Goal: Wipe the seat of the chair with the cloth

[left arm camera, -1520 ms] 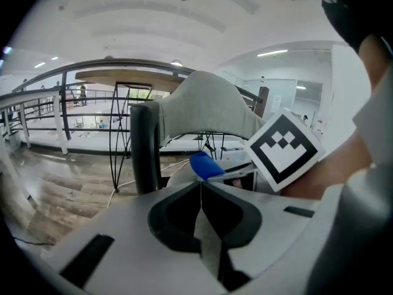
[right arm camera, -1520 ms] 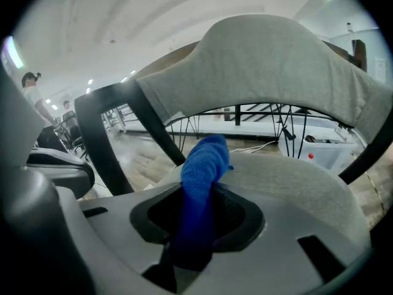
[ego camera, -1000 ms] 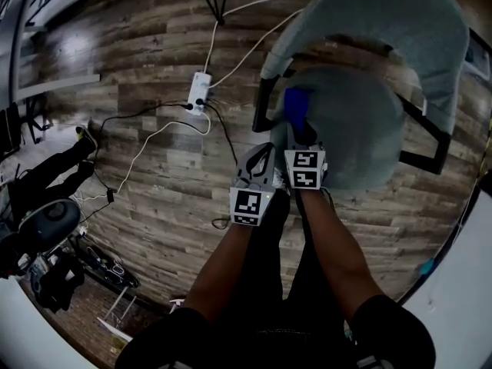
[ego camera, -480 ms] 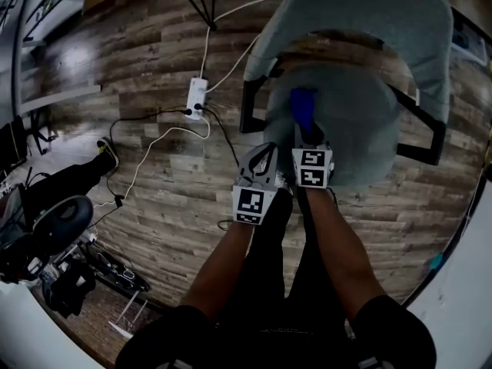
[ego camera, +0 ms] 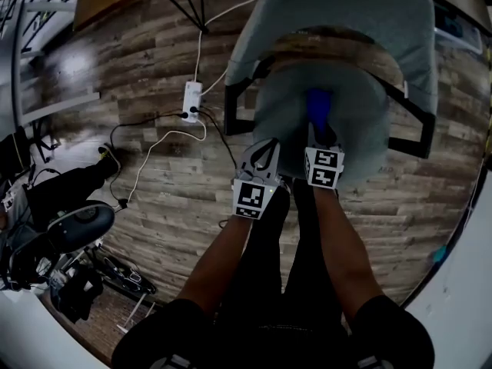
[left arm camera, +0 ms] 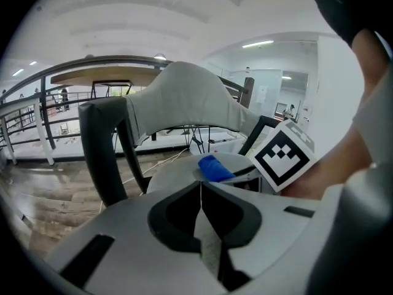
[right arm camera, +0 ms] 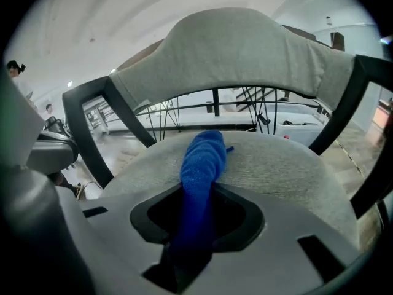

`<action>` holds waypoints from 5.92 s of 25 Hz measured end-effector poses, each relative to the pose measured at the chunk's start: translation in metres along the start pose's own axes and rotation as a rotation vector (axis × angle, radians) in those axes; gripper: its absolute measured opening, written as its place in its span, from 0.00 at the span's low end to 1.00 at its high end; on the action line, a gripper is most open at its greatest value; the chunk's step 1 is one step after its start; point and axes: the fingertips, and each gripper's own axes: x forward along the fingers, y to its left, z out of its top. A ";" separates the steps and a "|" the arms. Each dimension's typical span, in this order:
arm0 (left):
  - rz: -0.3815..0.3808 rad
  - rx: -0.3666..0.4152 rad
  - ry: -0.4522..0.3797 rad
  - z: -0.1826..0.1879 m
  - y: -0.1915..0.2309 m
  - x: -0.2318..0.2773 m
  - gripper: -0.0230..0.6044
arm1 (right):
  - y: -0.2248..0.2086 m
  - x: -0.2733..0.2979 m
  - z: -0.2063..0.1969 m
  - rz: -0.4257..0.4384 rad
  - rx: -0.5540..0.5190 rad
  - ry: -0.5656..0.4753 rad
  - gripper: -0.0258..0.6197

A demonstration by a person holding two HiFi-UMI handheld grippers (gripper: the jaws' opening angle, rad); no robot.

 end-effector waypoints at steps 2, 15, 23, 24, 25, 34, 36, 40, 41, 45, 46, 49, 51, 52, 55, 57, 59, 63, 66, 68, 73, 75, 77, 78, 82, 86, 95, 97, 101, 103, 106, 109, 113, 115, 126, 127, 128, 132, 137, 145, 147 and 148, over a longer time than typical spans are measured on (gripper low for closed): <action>-0.017 0.013 0.001 0.006 -0.009 0.005 0.05 | -0.013 -0.004 -0.003 -0.017 0.007 0.006 0.22; -0.111 0.040 0.001 0.030 -0.055 0.029 0.05 | -0.102 -0.035 -0.014 -0.124 0.051 0.018 0.22; -0.153 0.043 0.021 0.022 -0.073 0.034 0.05 | -0.148 -0.051 -0.019 -0.189 0.056 0.015 0.22; -0.160 0.042 0.024 0.021 -0.076 0.035 0.05 | -0.152 -0.053 -0.020 -0.198 0.057 0.015 0.22; -0.168 0.041 0.027 0.020 -0.078 0.035 0.05 | -0.157 -0.056 -0.021 -0.206 0.059 0.015 0.22; -0.215 0.039 0.032 0.008 -0.091 0.030 0.05 | -0.184 -0.069 -0.028 -0.274 0.068 0.026 0.22; -0.214 0.031 0.029 0.005 -0.089 0.029 0.05 | -0.181 -0.070 -0.027 -0.276 0.050 0.023 0.22; -0.187 0.012 0.011 0.001 -0.077 0.021 0.05 | -0.162 -0.075 -0.021 -0.250 0.014 0.000 0.22; -0.179 0.008 0.010 -0.002 -0.072 0.018 0.05 | -0.153 -0.075 -0.020 -0.236 0.008 -0.005 0.22; -0.135 -0.016 0.009 -0.014 -0.047 0.005 0.05 | -0.098 -0.068 -0.024 -0.137 -0.042 0.005 0.22; -0.120 -0.029 0.008 -0.017 -0.040 0.002 0.05 | -0.080 -0.068 -0.027 -0.105 -0.045 0.016 0.22; -0.064 -0.086 -0.002 -0.024 -0.016 -0.010 0.05 | -0.024 -0.070 -0.036 -0.016 -0.042 0.038 0.22; -0.035 -0.119 -0.010 -0.027 -0.003 -0.018 0.05 | 0.012 -0.071 -0.041 0.029 -0.035 0.048 0.22; -0.025 -0.131 -0.014 -0.029 0.002 -0.022 0.05 | 0.028 -0.071 -0.043 0.048 -0.034 0.052 0.22; 0.014 -0.162 -0.021 -0.034 0.022 -0.034 0.05 | 0.075 -0.067 -0.043 0.107 -0.062 0.043 0.22; 0.036 -0.168 -0.026 -0.039 0.035 -0.041 0.05 | 0.101 -0.062 -0.041 0.141 -0.083 0.030 0.22; 0.051 -0.167 -0.025 -0.045 0.045 -0.048 0.05 | 0.122 -0.056 -0.039 0.165 -0.086 0.020 0.22; 0.073 -0.171 -0.016 -0.055 0.066 -0.061 0.05 | 0.161 -0.041 -0.036 0.200 -0.109 0.029 0.22; 0.099 -0.166 -0.018 -0.057 0.082 -0.075 0.05 | 0.179 -0.033 -0.044 0.202 -0.128 0.060 0.22; 0.122 -0.168 -0.016 -0.060 0.093 -0.084 0.05 | 0.186 -0.029 -0.052 0.195 -0.129 0.080 0.22; 0.146 -0.156 0.009 -0.067 0.097 -0.093 0.05 | 0.185 -0.019 -0.066 0.200 -0.127 0.098 0.22; 0.142 -0.150 0.010 -0.066 0.092 -0.091 0.05 | 0.181 -0.019 -0.064 0.195 -0.138 0.089 0.22; 0.139 -0.149 0.012 -0.067 0.086 -0.089 0.05 | 0.174 -0.020 -0.063 0.185 -0.135 0.078 0.22; 0.138 -0.149 0.014 -0.067 0.081 -0.087 0.05 | 0.170 -0.022 -0.062 0.179 -0.131 0.073 0.22; 0.126 -0.151 0.014 -0.063 0.060 -0.077 0.05 | 0.144 -0.028 -0.062 0.148 -0.091 0.053 0.22; 0.119 -0.152 0.009 -0.052 0.041 -0.070 0.05 | 0.108 -0.037 -0.064 0.112 -0.048 0.040 0.22; 0.073 -0.186 0.011 -0.039 -0.019 -0.060 0.05 | 0.039 -0.063 -0.073 0.049 -0.010 0.030 0.22; 0.059 -0.186 0.022 -0.040 -0.035 -0.056 0.05 | 0.024 -0.069 -0.076 0.036 0.008 0.022 0.22; 0.030 -0.172 0.039 -0.040 -0.061 -0.045 0.05 | -0.005 -0.078 -0.081 0.012 0.026 0.016 0.22; 0.017 -0.168 0.045 -0.040 -0.073 -0.041 0.05 | -0.020 -0.084 -0.084 0.000 0.035 0.013 0.22; 0.002 -0.165 0.057 -0.041 -0.088 -0.036 0.05 | -0.041 -0.091 -0.089 -0.020 0.046 0.008 0.22; -0.006 -0.161 0.058 -0.041 -0.101 -0.030 0.05 | -0.061 -0.098 -0.093 -0.042 0.064 0.007 0.21; -0.026 -0.141 0.054 -0.036 -0.119 -0.025 0.05 | -0.080 -0.106 -0.094 -0.065 0.076 0.000 0.21; -0.041 -0.134 0.053 -0.035 -0.128 -0.023 0.05 | -0.090 -0.110 -0.095 -0.079 0.083 -0.008 0.21; -0.048 -0.107 0.066 -0.030 -0.156 -0.012 0.05 | -0.150 -0.128 -0.108 -0.146 0.120 -0.025 0.22; -0.049 -0.105 0.064 -0.029 -0.157 -0.012 0.05 | -0.155 -0.130 -0.110 -0.152 0.130 -0.028 0.21; -0.049 -0.103 0.062 -0.027 -0.157 -0.013 0.05 | -0.159 -0.131 -0.111 -0.158 0.141 -0.033 0.21; -0.045 -0.093 0.057 -0.024 -0.158 -0.012 0.05 | -0.171 -0.132 -0.113 -0.183 0.167 -0.048 0.22; -0.045 -0.100 0.038 -0.021 -0.157 -0.016 0.05 | -0.169 -0.135 -0.110 -0.210 0.133 -0.024 0.22; -0.066 -0.079 -0.042 0.035 -0.162 -0.047 0.05 | -0.122 -0.183 -0.083 -0.096 0.013 -0.013 0.22; -0.060 -0.062 -0.071 0.055 -0.157 -0.052 0.05 | -0.113 -0.196 -0.065 -0.080 -0.009 -0.047 0.22; -0.055 -0.053 -0.081 0.063 -0.156 -0.055 0.05 | -0.109 -0.202 -0.057 -0.071 -0.022 -0.063 0.22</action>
